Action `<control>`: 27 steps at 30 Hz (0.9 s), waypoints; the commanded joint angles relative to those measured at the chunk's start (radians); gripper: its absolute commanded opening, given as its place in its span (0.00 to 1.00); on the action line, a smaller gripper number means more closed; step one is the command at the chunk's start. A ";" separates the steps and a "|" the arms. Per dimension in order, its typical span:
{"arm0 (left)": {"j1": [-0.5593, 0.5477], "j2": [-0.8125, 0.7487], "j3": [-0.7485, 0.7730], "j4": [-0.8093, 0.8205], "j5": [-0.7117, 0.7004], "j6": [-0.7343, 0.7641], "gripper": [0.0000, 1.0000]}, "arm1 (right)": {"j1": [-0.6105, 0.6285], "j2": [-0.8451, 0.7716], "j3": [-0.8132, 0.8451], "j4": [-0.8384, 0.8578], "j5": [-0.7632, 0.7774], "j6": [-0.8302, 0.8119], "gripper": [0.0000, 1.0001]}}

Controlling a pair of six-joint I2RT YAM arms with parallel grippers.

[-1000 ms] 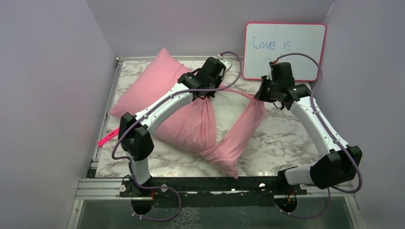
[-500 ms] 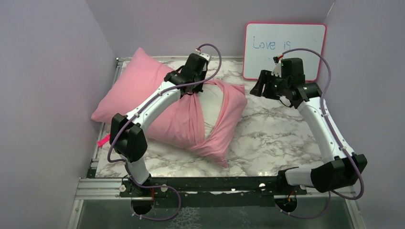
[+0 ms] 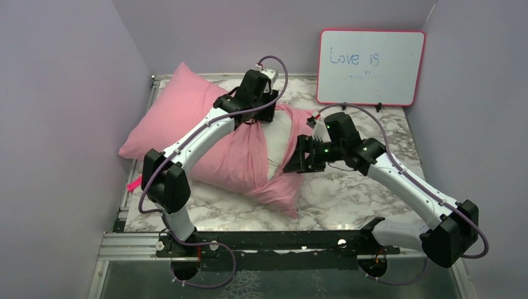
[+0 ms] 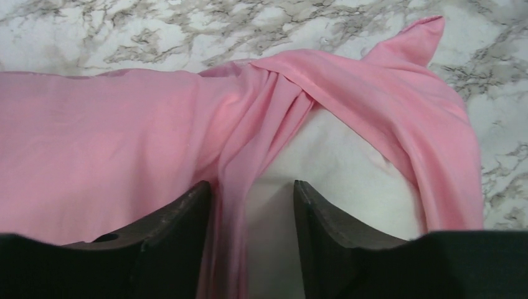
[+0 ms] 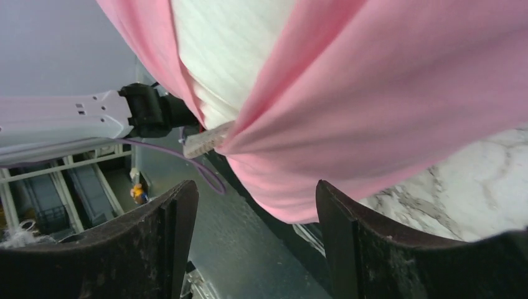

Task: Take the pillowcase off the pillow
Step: Remove the pillow from the pillowcase.

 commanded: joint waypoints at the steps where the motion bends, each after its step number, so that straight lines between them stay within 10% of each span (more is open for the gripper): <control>1: -0.007 -0.132 -0.072 0.019 0.040 -0.022 0.62 | 0.045 0.003 -0.035 0.152 0.052 0.130 0.74; 16: -0.032 -0.628 -0.537 0.058 0.283 -0.238 0.79 | 0.055 0.000 -0.116 0.090 0.280 0.144 0.13; 21: -0.156 -0.678 -0.663 0.097 0.206 -0.318 0.75 | 0.054 -0.010 -0.146 0.118 0.195 0.136 0.18; 27: -0.279 -0.660 -0.738 0.104 -0.058 -0.386 0.60 | 0.054 -0.077 -0.160 0.229 -0.011 0.141 0.57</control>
